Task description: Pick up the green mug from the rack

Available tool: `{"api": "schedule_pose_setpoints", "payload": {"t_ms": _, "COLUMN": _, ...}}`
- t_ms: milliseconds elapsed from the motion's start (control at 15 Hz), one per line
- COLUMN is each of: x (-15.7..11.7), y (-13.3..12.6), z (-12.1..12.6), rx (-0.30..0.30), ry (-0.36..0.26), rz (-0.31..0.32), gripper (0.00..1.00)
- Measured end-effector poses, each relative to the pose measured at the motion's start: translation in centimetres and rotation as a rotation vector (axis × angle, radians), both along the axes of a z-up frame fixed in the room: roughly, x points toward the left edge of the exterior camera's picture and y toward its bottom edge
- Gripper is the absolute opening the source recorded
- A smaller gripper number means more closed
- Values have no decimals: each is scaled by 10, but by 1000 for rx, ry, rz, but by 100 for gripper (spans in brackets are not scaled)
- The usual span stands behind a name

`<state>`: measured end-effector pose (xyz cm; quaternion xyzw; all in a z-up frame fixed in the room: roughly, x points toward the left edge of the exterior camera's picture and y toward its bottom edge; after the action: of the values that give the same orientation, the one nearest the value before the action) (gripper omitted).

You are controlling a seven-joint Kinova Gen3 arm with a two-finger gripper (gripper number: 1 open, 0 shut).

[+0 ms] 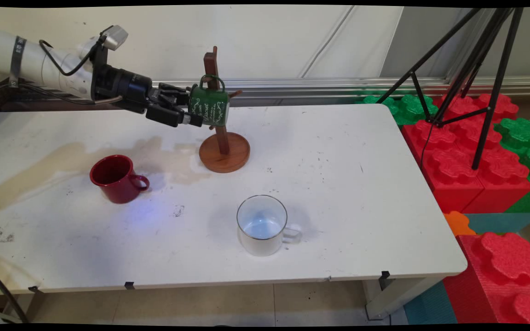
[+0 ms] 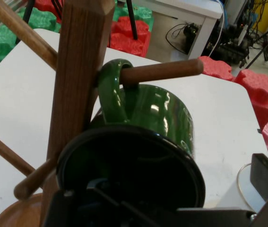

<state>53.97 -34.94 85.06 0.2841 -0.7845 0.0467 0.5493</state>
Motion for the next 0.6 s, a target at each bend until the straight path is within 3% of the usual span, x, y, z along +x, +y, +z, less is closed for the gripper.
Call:
{"api": "schedule_pose_setpoints", "payload": {"t_ms": 467, "x": -2, "y": 5, "z": -2, "rx": 10, "ry": 19, "rz": 20, "gripper": 100}}
{"api": "schedule_pose_setpoints", "payload": {"t_ms": 533, "x": -2, "y": 5, "z": -2, "rx": 11, "ry": 22, "rz": 23, "gripper": 0}}
{"api": "schedule_pose_setpoints", "payload": {"t_ms": 600, "x": -2, "y": 6, "z": -2, "rx": 10, "ry": 24, "rz": 25, "gripper": 0}}
